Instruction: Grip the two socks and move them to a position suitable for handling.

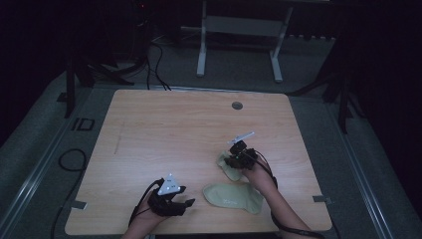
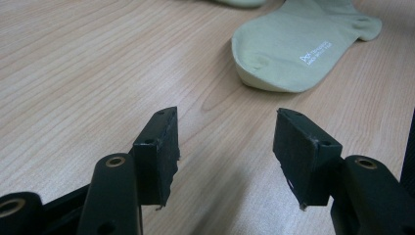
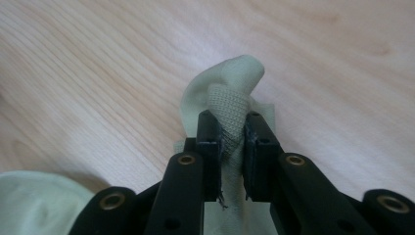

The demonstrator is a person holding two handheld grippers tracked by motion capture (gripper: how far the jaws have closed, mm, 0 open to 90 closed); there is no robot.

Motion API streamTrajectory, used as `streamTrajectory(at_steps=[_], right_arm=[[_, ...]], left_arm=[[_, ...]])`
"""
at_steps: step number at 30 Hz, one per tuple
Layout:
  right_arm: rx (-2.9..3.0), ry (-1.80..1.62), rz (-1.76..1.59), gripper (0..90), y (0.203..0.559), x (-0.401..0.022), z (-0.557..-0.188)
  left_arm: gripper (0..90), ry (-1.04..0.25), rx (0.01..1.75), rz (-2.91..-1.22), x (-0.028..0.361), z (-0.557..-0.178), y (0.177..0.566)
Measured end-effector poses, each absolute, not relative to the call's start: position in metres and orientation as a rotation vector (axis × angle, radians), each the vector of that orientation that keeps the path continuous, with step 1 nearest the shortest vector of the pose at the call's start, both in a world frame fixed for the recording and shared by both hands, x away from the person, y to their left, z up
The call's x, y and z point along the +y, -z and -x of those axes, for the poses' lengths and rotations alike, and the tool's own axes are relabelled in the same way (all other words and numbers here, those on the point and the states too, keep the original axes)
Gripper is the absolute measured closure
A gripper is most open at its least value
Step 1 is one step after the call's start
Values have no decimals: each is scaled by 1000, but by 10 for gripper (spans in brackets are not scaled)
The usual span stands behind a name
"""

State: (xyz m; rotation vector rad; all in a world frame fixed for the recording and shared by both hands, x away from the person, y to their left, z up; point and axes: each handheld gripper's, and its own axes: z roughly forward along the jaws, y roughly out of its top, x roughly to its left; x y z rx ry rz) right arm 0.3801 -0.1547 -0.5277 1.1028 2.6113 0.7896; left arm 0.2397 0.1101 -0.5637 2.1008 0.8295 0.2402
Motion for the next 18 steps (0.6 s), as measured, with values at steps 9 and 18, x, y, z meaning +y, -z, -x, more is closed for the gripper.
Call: streamTrajectory(at_steps=[9, 18], right_arm=[[2650, -771, -1067, 446, 541, -147, -381], [2620, -868, -1012, 575, 521, -147, -361]], left_arm=[[424, -237, 843, -2086, 108, -244, 561], [424, -253, 845, -2066, 105, -255, 557]])
